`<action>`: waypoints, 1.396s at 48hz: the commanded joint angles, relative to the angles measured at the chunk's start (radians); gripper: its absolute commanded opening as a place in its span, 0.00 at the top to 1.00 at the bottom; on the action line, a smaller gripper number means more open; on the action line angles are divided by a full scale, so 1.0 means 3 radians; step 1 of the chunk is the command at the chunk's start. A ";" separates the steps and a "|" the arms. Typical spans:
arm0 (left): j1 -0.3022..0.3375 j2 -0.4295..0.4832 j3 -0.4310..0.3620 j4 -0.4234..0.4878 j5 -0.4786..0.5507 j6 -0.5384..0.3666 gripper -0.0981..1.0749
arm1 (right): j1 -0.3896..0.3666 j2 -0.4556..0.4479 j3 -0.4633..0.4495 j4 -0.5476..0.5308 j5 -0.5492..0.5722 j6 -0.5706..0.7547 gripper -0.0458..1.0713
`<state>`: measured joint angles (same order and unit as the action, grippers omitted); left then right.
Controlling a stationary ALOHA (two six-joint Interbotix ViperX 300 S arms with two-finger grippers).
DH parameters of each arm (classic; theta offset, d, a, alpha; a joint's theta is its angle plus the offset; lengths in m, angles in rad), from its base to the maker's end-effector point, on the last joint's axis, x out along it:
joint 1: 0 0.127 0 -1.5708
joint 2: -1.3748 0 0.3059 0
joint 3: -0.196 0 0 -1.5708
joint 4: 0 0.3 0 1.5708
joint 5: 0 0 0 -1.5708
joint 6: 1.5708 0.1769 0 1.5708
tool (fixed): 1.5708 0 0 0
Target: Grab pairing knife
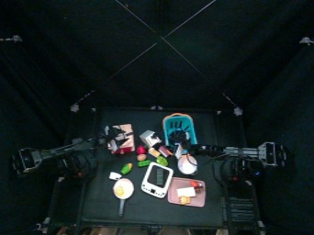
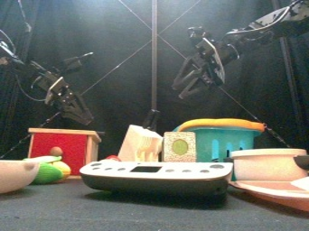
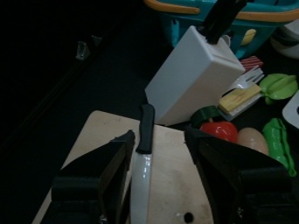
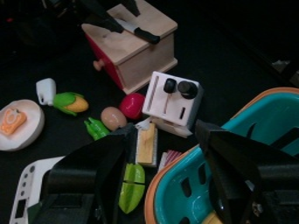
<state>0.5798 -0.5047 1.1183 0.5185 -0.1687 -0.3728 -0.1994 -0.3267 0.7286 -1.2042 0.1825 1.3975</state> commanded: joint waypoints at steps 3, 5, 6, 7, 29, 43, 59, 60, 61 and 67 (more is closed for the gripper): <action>0.0061 0.0159 -0.0153 0.0010 -0.0031 0.0005 0.18 | 0.0010 -0.0123 0.0046 -0.0133 -0.0112 -0.0010 0.15; 0.0082 0.0189 -0.0164 0.0010 -0.0031 0.0005 0.18 | 0.0010 -0.0123 0.0066 -0.0159 -0.0148 -0.0010 0.15; 0.0102 0.0205 -0.0174 0.0010 -0.0031 0.0005 0.18 | 0.0015 -0.0123 0.0082 -0.0164 -0.0164 -0.0010 0.14; 0.0112 0.0210 -0.0179 0.0010 -0.0031 0.0005 0.18 | 0.0015 -0.0123 0.0087 -0.0169 -0.0174 -0.0010 0.15; 0.0199 0.0440 -0.0235 0.0107 -0.0026 0.0164 0.19 | 0.0046 -0.0261 0.0174 -0.0184 -0.0210 -0.0015 0.14; 0.0189 0.0486 -0.0240 0.0102 -0.0015 0.0205 0.25 | 0.0046 -0.0291 0.0205 -0.0174 -0.0210 -0.0010 0.14; 0.0112 0.0414 -0.0251 0.0097 -0.0005 0.0199 0.43 | 0.0046 -0.0291 0.0225 -0.0164 -0.0210 -0.0010 0.14; 0.0092 0.0394 -0.0261 0.0097 -0.0005 0.0199 0.43 | 0.0046 -0.0286 0.0230 -0.0169 -0.0210 -0.0010 0.15; 0.0061 0.0363 -0.0266 0.0097 -0.0005 0.0199 0.43 | 0.0046 -0.0291 0.0230 -0.0164 -0.0210 -0.0010 0.15; -0.0092 0.0205 -0.0286 0.0087 -0.0005 0.0199 0.43 | 0.0041 -0.0291 0.0230 -0.0159 -0.0210 -0.0010 0.15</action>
<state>0.5814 -0.4080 1.0600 0.5476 -0.1672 -0.3099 -0.1871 -0.3896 0.8099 -1.2548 0.1227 1.3944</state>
